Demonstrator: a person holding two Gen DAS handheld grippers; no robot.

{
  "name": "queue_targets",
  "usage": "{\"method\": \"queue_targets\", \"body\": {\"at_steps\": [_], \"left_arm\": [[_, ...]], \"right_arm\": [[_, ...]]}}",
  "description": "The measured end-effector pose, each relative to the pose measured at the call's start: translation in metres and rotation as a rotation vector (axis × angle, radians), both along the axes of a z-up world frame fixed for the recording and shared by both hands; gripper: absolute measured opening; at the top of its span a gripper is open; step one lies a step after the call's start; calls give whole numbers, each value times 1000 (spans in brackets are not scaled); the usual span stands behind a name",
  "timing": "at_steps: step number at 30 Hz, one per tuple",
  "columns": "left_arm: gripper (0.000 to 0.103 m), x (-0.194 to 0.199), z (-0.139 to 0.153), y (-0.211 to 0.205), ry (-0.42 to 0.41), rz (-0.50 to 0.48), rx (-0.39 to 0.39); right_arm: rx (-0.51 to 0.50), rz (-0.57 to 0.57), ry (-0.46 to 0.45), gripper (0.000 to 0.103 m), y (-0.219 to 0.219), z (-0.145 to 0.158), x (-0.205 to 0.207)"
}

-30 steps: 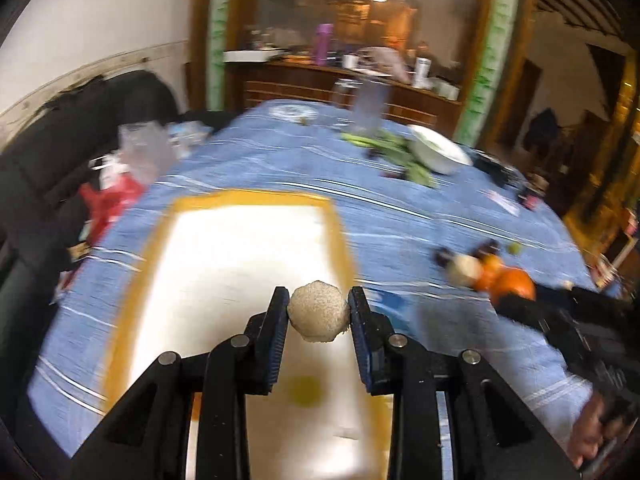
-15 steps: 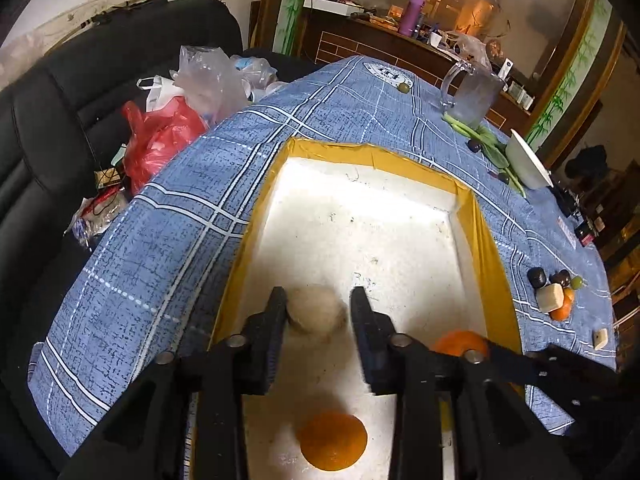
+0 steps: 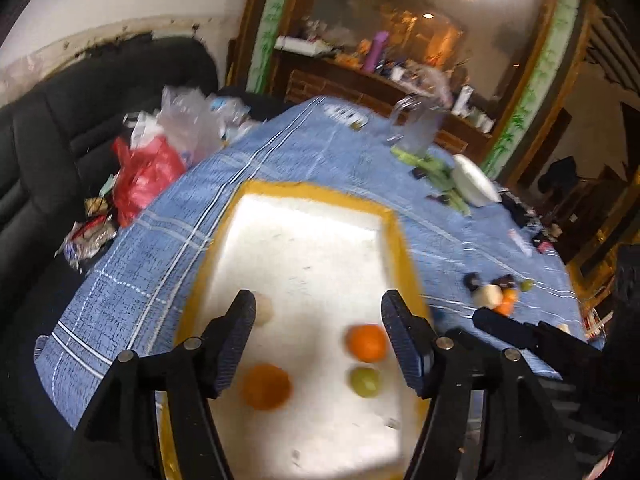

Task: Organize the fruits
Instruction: 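Lower the bun and orange into the white tray and open both grippers, then move both grippers back toward the remaining fruit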

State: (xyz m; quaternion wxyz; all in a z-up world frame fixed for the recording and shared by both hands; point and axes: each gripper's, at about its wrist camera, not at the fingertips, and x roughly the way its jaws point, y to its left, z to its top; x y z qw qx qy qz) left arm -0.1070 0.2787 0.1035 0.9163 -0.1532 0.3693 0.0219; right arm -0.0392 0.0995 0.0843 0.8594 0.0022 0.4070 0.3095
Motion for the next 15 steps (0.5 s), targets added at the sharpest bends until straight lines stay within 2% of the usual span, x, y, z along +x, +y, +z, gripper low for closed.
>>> {"method": "queue_targets", "body": {"at_steps": [4,8,15], "left_arm": [[68,-26,37,-27,-84,-51,-14],[69,-53,77,-50,-162,-131,-55],[70,-102,165,-74,-269,-312,-147]], "right_arm": [[73,-63,-47,59,-50,32,-19],[115,-150,-147,59,-109,74,-47],[133,-317,-321,59,-220,176,-104]]}}
